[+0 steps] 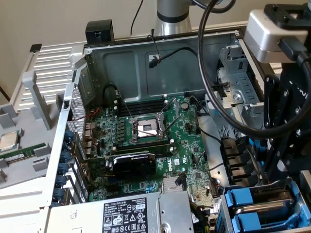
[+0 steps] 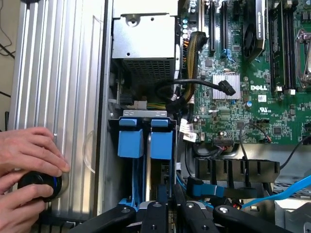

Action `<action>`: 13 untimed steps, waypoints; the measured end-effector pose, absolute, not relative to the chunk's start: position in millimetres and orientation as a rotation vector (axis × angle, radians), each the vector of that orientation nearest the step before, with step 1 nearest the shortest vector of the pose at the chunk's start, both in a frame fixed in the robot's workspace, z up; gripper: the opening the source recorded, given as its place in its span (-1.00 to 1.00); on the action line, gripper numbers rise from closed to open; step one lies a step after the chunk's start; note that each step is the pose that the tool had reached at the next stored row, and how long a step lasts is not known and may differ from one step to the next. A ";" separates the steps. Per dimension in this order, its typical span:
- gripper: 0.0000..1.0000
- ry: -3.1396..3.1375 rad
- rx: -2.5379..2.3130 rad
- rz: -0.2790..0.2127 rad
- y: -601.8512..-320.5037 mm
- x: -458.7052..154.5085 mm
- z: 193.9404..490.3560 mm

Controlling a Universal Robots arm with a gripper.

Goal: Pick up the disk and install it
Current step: 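Insert the first disk wire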

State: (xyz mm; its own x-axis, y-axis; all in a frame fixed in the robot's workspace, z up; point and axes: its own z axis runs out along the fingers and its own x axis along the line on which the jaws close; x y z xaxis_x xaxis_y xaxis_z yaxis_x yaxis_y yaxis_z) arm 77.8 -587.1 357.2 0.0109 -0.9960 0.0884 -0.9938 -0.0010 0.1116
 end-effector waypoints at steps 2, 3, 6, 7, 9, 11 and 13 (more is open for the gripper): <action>-0.67 -2.112 2.125 -0.029 -587.1 79.2 357.3; -0.67 -2.111 2.123 -0.033 -587.1 80.0 357.4; -0.67 -2.105 2.118 -0.044 -587.1 82.1 358.0; -0.67 -2.105 2.118 -0.044 -587.1 82.1 358.0; -0.67 -2.105 2.118 -0.044 -587.1 82.1 358.0; -0.67 -2.105 2.118 -0.044 -587.1 82.1 358.0; -0.67 -2.105 2.118 -0.045 -587.1 82.1 358.0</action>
